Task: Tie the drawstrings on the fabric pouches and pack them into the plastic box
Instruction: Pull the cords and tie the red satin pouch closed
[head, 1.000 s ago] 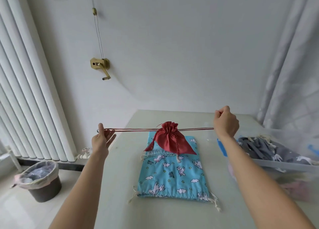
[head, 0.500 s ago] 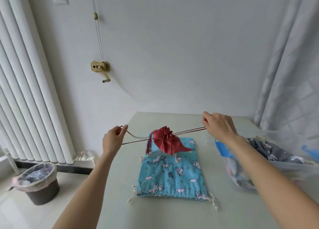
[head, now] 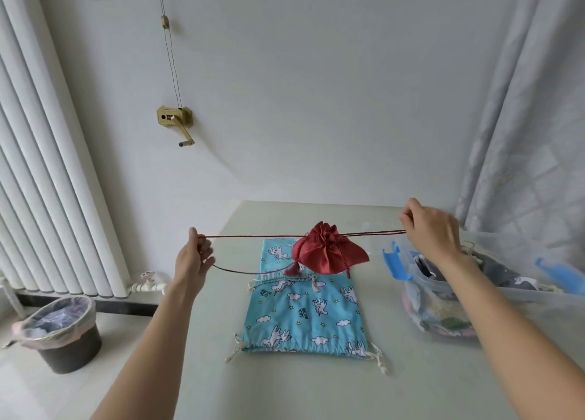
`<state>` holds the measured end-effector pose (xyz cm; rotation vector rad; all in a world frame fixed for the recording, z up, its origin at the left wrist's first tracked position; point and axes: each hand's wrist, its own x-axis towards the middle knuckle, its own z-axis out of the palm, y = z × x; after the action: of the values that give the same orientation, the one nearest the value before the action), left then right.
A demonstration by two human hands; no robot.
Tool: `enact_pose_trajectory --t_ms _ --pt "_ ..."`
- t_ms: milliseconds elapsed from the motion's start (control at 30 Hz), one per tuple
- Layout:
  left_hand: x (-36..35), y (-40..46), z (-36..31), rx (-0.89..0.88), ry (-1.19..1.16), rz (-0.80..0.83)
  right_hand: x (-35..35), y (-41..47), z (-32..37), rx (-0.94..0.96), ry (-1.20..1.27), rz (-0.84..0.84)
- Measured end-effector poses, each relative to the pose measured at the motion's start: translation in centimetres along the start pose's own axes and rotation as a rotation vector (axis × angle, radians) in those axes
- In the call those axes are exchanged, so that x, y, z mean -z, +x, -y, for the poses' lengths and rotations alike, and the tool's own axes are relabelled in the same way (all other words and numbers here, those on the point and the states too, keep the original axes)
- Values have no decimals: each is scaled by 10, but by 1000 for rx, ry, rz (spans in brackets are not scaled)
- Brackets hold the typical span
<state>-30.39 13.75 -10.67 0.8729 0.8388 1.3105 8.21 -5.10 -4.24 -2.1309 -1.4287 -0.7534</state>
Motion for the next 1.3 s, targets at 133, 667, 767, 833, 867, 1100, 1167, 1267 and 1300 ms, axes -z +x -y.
enact_pose_trajectory --t_ms 133,667,767,833,867,1100,1167,1267,1300 --pt "-12 -3 0 78 -407 60 -4 -1 4 -151 241 -3" --pt "-19 2 8 90 -361 -141 12 -6 6 -358 421 -59" --pt "-24 -4 8 5 61 -170 15 -8 5 -317 406 -33" --pt "-30 -9 5 -69 185 -136 18 -9 9 -312 426 5" --pt "-35 -13 1 -88 201 -88 21 -7 12 -290 452 29" --pt "-104 -59 -26 -88 356 468 36 10 74 -287 828 279" --pt "-114 -66 -23 -168 421 540 28 8 90 -322 928 403" --pt "-117 -67 -16 -237 486 552 14 -4 107 -313 1030 561" --pt "-116 -66 -12 -251 509 548 10 -10 112 -298 1028 585"
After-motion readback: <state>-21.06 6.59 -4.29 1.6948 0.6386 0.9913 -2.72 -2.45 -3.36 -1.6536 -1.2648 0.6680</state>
